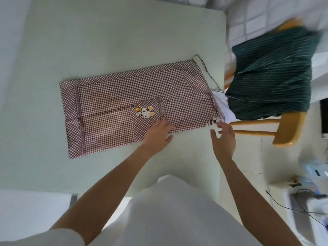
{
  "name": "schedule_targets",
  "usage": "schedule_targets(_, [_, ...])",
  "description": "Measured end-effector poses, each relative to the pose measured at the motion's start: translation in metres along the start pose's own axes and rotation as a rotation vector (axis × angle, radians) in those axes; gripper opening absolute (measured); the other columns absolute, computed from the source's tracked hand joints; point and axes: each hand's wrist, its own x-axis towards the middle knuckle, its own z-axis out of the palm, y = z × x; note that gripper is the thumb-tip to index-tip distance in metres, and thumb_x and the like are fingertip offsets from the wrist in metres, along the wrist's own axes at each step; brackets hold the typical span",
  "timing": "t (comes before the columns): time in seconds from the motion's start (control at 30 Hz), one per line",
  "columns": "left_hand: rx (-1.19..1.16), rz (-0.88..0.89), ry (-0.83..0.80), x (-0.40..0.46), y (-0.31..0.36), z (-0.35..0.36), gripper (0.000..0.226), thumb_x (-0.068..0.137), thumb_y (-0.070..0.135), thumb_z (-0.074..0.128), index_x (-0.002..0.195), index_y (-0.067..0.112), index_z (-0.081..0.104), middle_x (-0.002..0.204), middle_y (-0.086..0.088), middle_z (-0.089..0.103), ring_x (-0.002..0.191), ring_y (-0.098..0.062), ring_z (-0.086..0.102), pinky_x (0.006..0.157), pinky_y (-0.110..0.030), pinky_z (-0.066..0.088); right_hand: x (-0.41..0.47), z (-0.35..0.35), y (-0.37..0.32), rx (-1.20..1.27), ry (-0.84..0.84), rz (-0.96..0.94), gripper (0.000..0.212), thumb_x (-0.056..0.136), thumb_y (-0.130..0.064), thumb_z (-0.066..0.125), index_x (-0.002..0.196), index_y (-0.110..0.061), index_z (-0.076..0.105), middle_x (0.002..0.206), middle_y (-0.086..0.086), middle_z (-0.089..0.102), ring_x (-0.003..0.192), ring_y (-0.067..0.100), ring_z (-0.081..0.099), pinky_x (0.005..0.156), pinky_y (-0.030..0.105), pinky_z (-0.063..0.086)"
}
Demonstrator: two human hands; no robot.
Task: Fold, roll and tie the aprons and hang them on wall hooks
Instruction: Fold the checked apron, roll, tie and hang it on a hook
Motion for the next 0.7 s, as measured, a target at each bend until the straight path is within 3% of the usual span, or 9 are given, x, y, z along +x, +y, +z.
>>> schedule_targets(0.1, [0.051,-0.029,-0.097,0.023,0.026,0.017,0.034,0.091,0.027,0.052,0.123,0.016,0.053,0.125,-0.002,0.05,0.118,-0.019,0.043,0.099,-0.032,0.04,0.031,-0.013,0.021,-0.107,-0.093,0.094,0.046,0.089,-0.031,0.06,0.129,-0.013,0.045,0.132,0.011,0.048,0.111,0.03,0.054,0.08,0.038,0.048])
schedule_targets(0.2, [0.096,-0.061,-0.048,0.028,0.029,0.025,0.021,0.084,0.015,0.059,0.105,0.016,0.061,0.107,-0.001,0.06,0.102,-0.022,0.052,0.083,-0.037,0.05,0.057,-0.012,0.028,-0.063,-0.236,0.114,0.055,0.089,-0.038,0.059,0.134,-0.013,0.037,0.138,0.011,0.042,0.119,0.03,0.049,0.087,0.042,0.048])
schedule_targets(0.3, [0.119,-0.106,0.0,0.029,0.032,0.029,0.015,0.078,0.009,0.065,0.091,0.016,0.065,0.09,0.0,0.065,0.086,-0.022,0.059,0.065,-0.035,0.054,0.078,-0.012,0.033,0.099,-0.348,0.089,0.051,0.09,-0.034,0.06,0.13,-0.011,0.039,0.132,0.01,0.05,0.117,0.028,0.052,0.087,0.034,0.046])
schedule_targets(0.37, [0.145,-0.126,0.003,0.028,0.034,0.026,0.015,0.075,0.007,0.069,0.086,0.016,0.065,0.083,-0.001,0.065,0.079,-0.021,0.062,0.057,-0.029,0.05,0.088,-0.015,0.039,0.03,-0.379,-0.036,0.035,0.093,-0.025,0.056,0.124,-0.009,0.048,0.119,0.01,0.061,0.105,0.028,0.059,0.077,0.029,0.044])
schedule_targets(0.5, [0.2,-0.174,-0.04,0.027,0.036,0.023,0.016,0.069,0.008,0.074,0.08,0.016,0.064,0.076,-0.001,0.062,0.067,-0.02,0.062,0.05,-0.021,0.04,0.132,-0.036,0.056,-0.128,-0.362,-0.208,0.02,0.094,-0.017,0.048,0.106,-0.012,0.064,0.098,0.012,0.069,0.091,0.033,0.063,0.073,0.036,0.048])
schedule_targets(0.7, [0.195,-0.239,-0.035,0.016,0.032,0.025,0.015,0.071,0.008,0.071,0.08,0.017,0.063,0.077,0.001,0.06,0.068,-0.021,0.061,0.051,-0.026,0.046,0.204,-0.056,0.042,-0.455,-0.127,-0.37,0.028,0.094,-0.015,0.048,0.122,-0.012,0.055,0.123,0.014,0.053,0.114,0.033,0.046,0.095,0.047,0.037])
